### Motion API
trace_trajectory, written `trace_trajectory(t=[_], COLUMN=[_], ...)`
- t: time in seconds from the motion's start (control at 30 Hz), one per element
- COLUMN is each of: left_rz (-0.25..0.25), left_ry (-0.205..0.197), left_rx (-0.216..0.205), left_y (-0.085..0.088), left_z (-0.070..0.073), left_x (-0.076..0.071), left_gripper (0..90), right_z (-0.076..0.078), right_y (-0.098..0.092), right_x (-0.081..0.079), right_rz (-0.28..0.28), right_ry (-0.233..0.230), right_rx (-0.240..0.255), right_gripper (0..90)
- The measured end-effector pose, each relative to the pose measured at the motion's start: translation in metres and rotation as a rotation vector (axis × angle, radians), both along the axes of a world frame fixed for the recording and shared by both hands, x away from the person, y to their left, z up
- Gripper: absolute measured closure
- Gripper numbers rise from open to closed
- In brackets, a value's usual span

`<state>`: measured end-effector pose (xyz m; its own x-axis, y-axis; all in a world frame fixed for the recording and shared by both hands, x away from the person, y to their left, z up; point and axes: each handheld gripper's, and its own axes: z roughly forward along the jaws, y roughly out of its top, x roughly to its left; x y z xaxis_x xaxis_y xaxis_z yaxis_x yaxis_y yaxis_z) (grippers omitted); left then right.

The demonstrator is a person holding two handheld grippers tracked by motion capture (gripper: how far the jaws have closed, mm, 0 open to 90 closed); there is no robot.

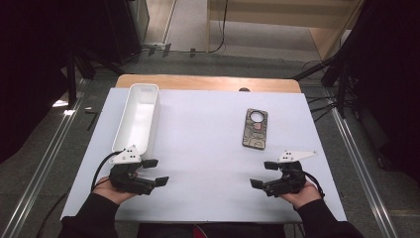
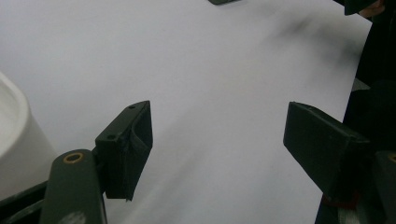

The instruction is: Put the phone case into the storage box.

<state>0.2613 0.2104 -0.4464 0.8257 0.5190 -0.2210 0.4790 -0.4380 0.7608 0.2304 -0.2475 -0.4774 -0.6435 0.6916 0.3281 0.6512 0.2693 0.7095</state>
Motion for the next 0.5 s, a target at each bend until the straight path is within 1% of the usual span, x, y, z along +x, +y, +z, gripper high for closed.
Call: trace_trajectory(t=[0.3,0.5], left_rz=[0.022,0.027], left_ry=[-0.007,-0.008], left_rx=[0.007,0.01], left_y=[0.0015,0.0025], left_z=[0.0002,0.0002], left_x=[0.0003,0.0009], left_gripper=[23.9,23.9], right_z=[0.0,-0.0002], right_y=[-0.0003,-0.0004], right_x=[0.0001,0.0004], right_rz=[-0.003,-0.004], right_ry=[0.003,0.006], right_rx=[0.001,0.002], right_gripper=[6.1,6.0])
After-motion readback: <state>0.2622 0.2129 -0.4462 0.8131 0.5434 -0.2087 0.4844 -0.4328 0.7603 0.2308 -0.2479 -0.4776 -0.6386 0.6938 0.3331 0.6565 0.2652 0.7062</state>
